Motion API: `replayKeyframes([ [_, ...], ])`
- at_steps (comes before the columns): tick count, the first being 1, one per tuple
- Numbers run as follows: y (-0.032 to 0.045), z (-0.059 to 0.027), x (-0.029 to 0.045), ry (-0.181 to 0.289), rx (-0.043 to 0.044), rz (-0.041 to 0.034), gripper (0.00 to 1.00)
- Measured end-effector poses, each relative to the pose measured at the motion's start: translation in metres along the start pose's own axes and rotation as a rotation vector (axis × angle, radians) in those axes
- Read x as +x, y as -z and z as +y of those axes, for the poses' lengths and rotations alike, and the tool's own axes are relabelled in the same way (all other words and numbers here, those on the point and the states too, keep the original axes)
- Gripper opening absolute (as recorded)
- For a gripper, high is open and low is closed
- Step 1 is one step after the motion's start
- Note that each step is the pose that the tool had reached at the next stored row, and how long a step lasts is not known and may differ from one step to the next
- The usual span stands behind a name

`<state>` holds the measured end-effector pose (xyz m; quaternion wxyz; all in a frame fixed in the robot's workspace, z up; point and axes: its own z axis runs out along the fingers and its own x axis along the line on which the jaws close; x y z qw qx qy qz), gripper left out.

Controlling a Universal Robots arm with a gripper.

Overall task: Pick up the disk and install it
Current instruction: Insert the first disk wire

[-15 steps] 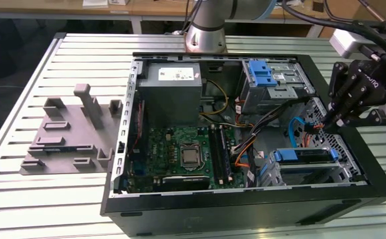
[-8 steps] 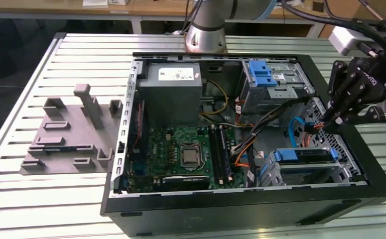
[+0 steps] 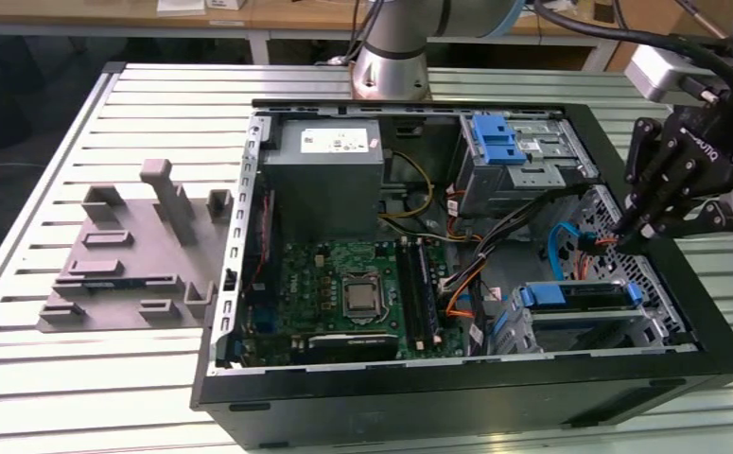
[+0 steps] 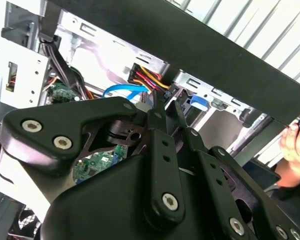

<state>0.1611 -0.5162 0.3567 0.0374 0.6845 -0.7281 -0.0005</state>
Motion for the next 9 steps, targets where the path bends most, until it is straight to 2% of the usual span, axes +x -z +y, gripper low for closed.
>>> replayKeyframes([
  [9,-0.0004,-0.0013,-0.0004,-0.001,-0.0034,0.0028,0.24],
])
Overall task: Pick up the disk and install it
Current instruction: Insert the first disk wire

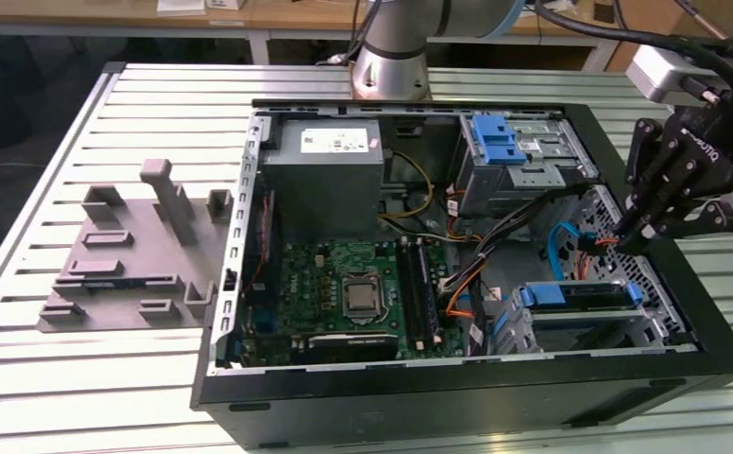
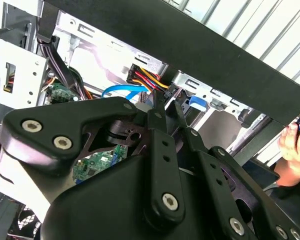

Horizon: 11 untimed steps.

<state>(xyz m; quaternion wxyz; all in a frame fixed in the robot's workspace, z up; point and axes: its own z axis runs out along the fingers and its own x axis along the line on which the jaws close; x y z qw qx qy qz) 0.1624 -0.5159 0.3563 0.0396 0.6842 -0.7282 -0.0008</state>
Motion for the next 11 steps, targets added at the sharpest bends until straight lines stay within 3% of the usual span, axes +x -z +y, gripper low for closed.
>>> replayKeyframes([
  [1,0.0003,0.0000,0.0000,0.000,-0.0016,0.0000,0.24],
  [6,0.0010,-0.0015,-0.0002,-0.001,-0.0325,0.0020,0.24],
  [11,0.0011,-0.0053,-0.0016,-0.005,-0.0446,0.0026,0.24],
])
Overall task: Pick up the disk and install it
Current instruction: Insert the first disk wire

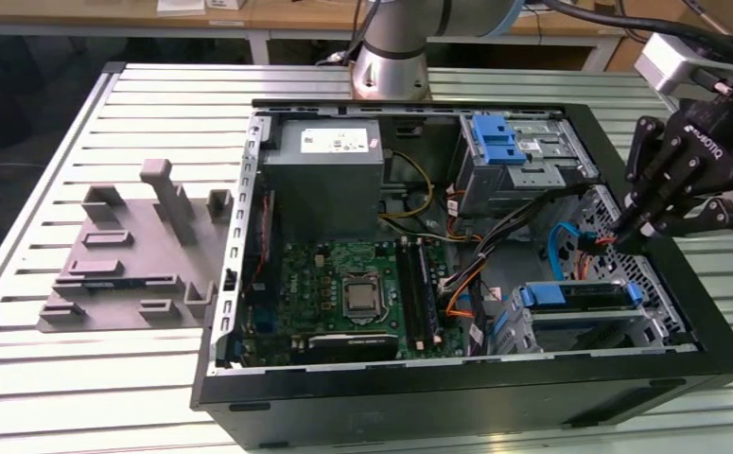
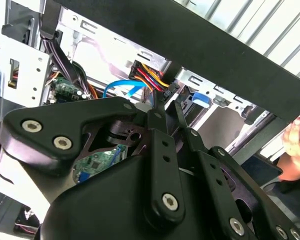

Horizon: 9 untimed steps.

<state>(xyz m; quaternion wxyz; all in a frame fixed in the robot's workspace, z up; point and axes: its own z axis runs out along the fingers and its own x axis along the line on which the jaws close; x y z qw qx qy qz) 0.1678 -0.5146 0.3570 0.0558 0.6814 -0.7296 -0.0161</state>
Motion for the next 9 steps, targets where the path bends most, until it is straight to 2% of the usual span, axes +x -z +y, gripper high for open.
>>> replayKeyframes([
  [5,-0.0007,-0.0007,-0.0009,-0.001,-0.0084,0.0007,0.24],
  [9,-0.0012,-0.0008,-0.0011,0.000,-0.0110,0.0012,0.24],
])
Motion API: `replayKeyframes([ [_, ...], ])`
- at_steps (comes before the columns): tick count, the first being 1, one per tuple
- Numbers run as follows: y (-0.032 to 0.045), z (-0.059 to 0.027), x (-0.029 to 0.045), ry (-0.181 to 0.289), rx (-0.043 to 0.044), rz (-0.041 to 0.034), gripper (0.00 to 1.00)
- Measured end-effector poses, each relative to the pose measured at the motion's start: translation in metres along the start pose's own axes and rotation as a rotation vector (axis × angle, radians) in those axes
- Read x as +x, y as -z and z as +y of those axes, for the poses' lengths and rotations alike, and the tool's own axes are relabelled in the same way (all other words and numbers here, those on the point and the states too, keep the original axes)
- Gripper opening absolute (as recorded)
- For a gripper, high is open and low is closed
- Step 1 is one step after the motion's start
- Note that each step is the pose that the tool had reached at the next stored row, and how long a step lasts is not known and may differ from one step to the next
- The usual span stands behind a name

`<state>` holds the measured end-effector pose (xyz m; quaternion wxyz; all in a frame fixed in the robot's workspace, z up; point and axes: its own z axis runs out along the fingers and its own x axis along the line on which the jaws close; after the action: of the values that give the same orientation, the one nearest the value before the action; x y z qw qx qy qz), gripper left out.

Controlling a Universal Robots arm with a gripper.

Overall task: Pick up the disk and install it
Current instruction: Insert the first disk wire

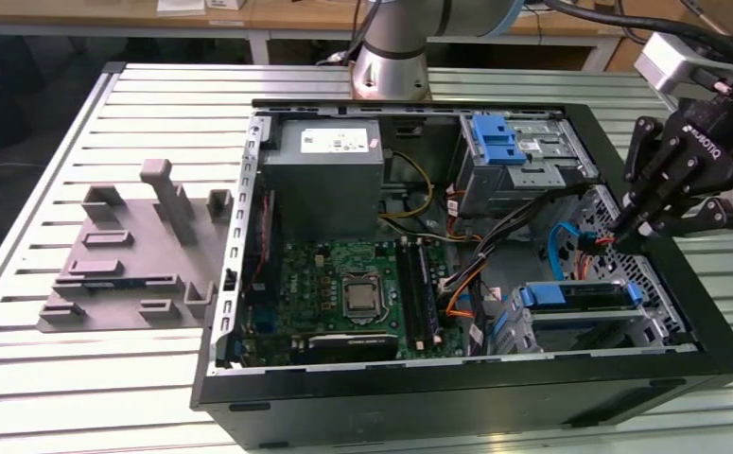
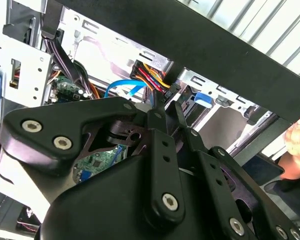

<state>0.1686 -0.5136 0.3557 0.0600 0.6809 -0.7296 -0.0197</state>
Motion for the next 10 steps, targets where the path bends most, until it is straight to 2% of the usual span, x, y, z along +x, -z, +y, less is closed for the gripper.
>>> replayKeyframes([
  [5,-0.0001,-0.0001,0.0000,0.000,0.0001,0.0030,0.25],
  [6,0.0000,0.0000,0.0000,0.000,0.0001,0.0031,0.31],
  [8,-0.0001,0.0000,-0.0002,0.000,0.0001,0.0033,0.31],
  [10,0.0000,-0.0001,-0.0008,-0.001,0.0005,0.0089,0.31],
])
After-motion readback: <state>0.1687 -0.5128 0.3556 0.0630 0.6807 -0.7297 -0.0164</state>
